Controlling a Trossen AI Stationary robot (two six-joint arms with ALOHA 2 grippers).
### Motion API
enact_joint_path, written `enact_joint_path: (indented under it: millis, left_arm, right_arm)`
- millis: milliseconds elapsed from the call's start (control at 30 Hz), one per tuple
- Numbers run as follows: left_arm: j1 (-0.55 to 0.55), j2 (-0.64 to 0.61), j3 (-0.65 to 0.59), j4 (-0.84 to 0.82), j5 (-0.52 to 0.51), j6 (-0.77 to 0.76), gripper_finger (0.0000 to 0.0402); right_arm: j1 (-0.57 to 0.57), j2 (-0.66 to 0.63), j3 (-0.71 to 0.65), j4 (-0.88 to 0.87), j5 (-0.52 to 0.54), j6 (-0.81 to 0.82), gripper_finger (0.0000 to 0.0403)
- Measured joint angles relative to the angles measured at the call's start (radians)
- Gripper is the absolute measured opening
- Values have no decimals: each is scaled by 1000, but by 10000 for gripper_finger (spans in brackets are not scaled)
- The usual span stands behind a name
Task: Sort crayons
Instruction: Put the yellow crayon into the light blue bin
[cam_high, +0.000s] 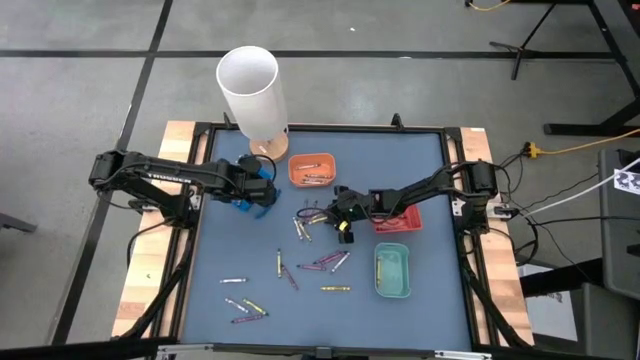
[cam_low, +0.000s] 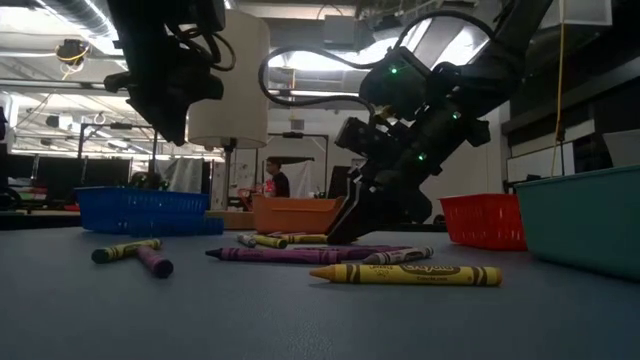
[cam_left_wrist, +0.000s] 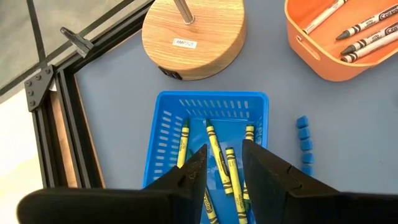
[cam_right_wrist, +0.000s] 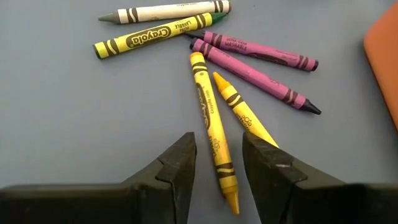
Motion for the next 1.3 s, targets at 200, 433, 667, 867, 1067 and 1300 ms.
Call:
enact_joint_path:
  millis: [200, 433, 667, 867, 1067, 1300]
  left_arm:
    - [0, 0, 0, 3, 18, 0, 86]
    - [0, 0, 0, 23, 18, 0, 86]
    - [0, 0, 0, 24, 18, 0, 86]
    - [0, 0, 0, 24, 18, 0, 86]
    - [-1, 0, 0, 25, 18, 2, 86]
    - [-1, 0, 0, 26, 18, 2, 86]
  right_arm:
    - [0, 0, 0, -1, -4, 0, 120]
    - [1, 2, -1, 0, -6, -1, 49]
    - [1, 2, -2, 15, -5, -2, 16]
    - [1, -27, -4, -14, -4, -2, 24]
    - [1, -110, -5, -74, -37, -2, 17]
    - [41, -235, -5, -168, -190, 11, 20]
